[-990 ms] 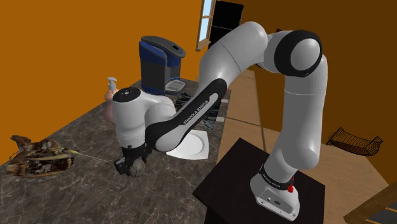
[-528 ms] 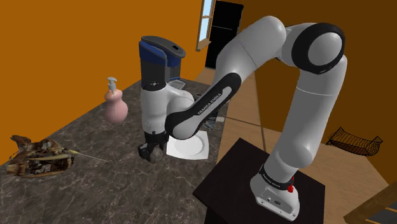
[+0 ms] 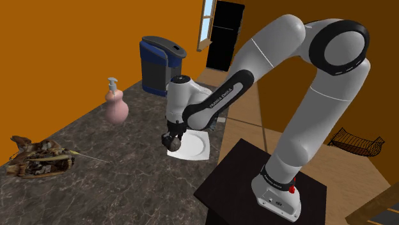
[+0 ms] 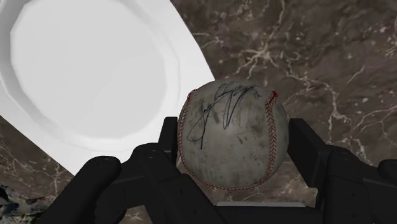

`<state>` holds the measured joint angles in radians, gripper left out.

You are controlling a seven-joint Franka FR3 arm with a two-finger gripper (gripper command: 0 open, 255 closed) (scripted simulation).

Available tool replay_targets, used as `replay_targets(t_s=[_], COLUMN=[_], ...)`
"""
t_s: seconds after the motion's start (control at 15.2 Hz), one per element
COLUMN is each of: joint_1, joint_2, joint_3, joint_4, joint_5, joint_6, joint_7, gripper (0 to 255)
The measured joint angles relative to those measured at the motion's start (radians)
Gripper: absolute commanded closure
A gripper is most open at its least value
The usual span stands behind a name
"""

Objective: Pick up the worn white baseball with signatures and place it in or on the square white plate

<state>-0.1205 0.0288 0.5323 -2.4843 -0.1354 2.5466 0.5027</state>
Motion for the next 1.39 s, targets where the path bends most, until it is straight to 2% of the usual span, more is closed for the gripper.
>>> replay_targets(t_s=[0.2, 0.73, 1.06, 1.39], joint_1=[-0.042, -0.132, -0.146, -0.153], joint_2=[-0.062, -0.119, -0.061, 0.025], joint_3=[-0.038, -0.156, -0.161, -0.17], joint_4=[-0.054, -0.126, -0.143, -0.142], joint_5=[0.059, 0.111, 0.064, -0.023], joint_6=[0.008, 0.037, 0.108, 0.184], joint_7=[-0.127, -0.379, -0.356, -0.292], gripper=[255, 255, 255, 255])
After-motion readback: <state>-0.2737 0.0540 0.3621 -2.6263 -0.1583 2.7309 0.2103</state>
